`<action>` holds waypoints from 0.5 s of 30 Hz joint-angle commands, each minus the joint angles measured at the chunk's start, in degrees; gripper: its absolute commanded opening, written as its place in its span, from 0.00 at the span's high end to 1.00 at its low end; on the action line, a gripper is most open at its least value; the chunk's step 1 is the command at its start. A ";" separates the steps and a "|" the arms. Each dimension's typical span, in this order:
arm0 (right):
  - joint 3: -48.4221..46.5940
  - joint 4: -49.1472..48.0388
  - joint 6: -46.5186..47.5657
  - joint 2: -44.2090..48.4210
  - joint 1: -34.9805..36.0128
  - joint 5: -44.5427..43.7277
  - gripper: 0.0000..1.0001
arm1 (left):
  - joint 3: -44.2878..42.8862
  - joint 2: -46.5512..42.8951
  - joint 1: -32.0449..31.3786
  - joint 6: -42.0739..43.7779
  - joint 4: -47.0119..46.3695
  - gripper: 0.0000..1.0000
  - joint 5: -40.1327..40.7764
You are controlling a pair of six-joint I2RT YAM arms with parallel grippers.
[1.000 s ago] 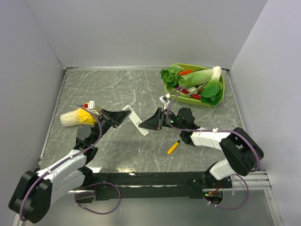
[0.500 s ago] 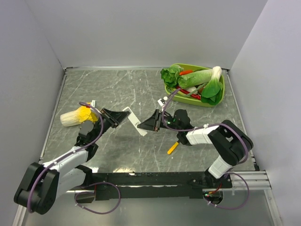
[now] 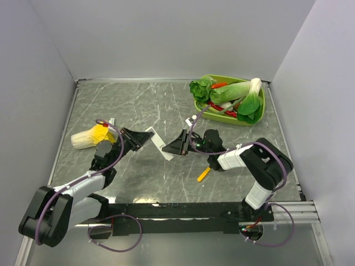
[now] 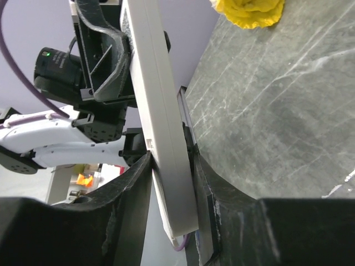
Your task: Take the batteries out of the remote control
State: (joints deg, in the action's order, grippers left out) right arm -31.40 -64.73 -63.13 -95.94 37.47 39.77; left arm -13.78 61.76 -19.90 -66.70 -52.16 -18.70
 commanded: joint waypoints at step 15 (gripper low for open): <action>3.27 2.59 0.82 -1.88 -1.17 1.36 0.68 | -4.15 -0.67 1.97 7.20 -1.98 0.99 6.04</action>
State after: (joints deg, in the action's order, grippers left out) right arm -30.74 -64.14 -62.94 -96.84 37.10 38.98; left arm -14.50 61.76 -19.86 -63.70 -49.58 -18.74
